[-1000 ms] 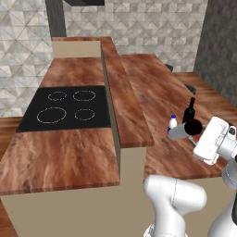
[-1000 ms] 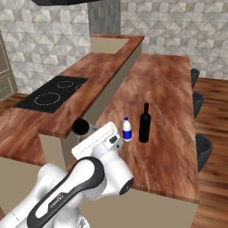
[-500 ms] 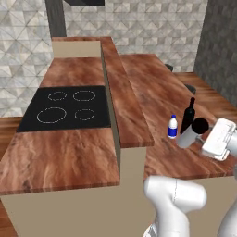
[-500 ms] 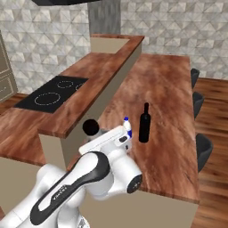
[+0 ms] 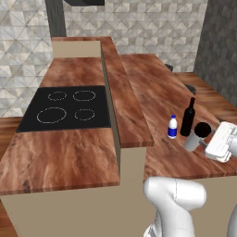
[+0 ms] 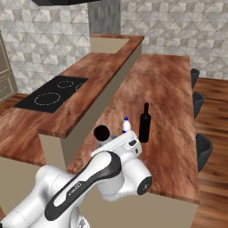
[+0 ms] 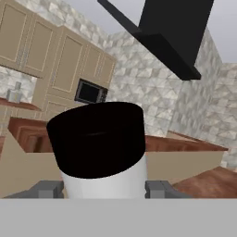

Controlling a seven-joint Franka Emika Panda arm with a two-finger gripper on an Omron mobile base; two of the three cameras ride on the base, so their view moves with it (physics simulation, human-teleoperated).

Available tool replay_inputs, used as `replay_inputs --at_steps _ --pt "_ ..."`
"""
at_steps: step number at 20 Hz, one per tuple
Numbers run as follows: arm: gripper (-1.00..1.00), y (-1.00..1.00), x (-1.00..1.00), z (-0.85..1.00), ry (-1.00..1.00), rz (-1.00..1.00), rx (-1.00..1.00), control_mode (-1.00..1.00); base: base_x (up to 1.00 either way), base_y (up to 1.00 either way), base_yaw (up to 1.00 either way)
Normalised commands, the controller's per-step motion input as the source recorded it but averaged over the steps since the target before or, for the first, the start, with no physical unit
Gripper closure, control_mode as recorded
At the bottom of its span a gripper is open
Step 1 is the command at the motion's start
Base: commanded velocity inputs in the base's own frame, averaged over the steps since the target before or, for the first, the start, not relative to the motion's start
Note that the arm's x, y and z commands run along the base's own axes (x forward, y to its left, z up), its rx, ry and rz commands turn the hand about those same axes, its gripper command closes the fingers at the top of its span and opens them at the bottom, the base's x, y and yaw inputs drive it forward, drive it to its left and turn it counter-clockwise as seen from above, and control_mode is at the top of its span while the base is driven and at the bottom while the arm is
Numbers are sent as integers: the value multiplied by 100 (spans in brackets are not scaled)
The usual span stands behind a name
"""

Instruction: Move the drinks to the dining counter.

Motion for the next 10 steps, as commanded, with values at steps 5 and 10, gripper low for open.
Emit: replay_inputs --at_steps 5,10 --pt "100 -21 30 -48 0 -7 -10 -100 0 0 0" --pt "100 -10 36 -40 8 -6 -2 -100 0 0 0"
